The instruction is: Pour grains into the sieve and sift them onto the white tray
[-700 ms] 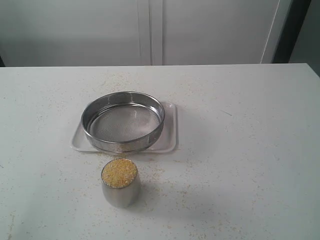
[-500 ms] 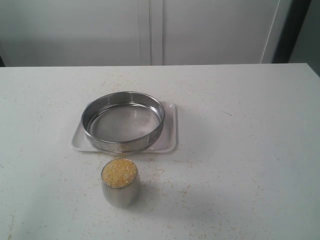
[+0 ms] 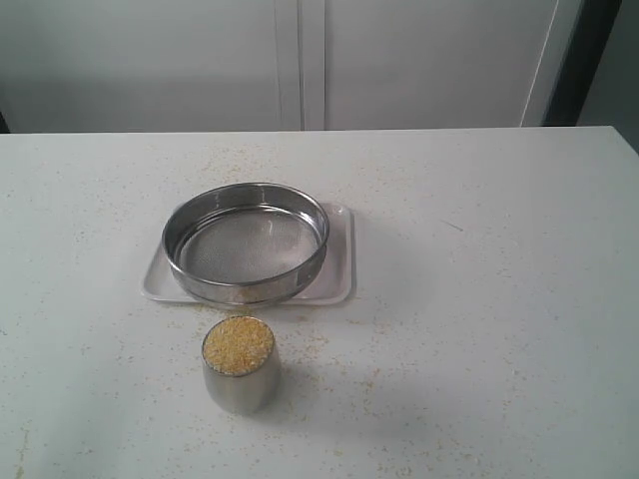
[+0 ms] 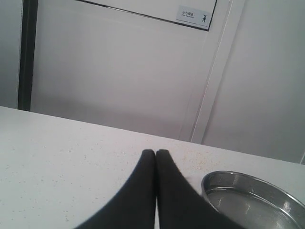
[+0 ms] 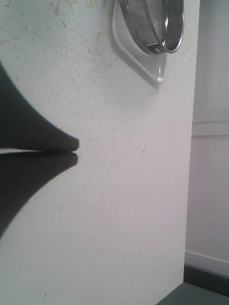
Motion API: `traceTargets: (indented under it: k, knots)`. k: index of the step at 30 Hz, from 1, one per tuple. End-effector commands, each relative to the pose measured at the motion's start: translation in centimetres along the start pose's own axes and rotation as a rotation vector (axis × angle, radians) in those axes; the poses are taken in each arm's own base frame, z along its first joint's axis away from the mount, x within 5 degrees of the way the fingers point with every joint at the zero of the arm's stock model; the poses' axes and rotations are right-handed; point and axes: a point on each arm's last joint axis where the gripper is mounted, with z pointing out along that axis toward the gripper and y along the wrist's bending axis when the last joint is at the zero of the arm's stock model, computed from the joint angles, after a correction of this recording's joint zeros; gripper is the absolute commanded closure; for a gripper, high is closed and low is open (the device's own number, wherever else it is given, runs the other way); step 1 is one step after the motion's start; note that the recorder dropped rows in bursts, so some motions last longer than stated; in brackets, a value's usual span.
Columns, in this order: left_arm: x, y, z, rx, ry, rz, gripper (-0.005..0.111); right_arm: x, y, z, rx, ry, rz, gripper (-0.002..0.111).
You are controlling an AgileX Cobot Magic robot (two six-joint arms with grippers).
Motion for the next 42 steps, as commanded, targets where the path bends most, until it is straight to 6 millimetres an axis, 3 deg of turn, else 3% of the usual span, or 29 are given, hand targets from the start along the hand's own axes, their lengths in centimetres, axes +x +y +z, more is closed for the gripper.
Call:
traceTargets:
  k: [1,12,29,42]
  knots:
    - [-1.1,-0.4,-0.1,0.004,0.022,0.019,0.107,0.1,-0.1,0.0,0.009,-0.008,0.004,0.108]
    - [-4.3,-1.2,2.3,-0.007,0.023,0.042,0.107,0.1,-0.1,0.0,0.009,-0.008,0.004,0.108]
    - [-5.2,-1.7,8.5,-0.007,0.164,0.112,0.107,0.1,-0.1,0.0,0.009,-0.008,0.004,0.108]
    - [-4.5,-3.2,13.1,0.174,0.168,0.117,0.107,0.1,-0.1,0.0,0.009,-0.008,0.004,0.108]
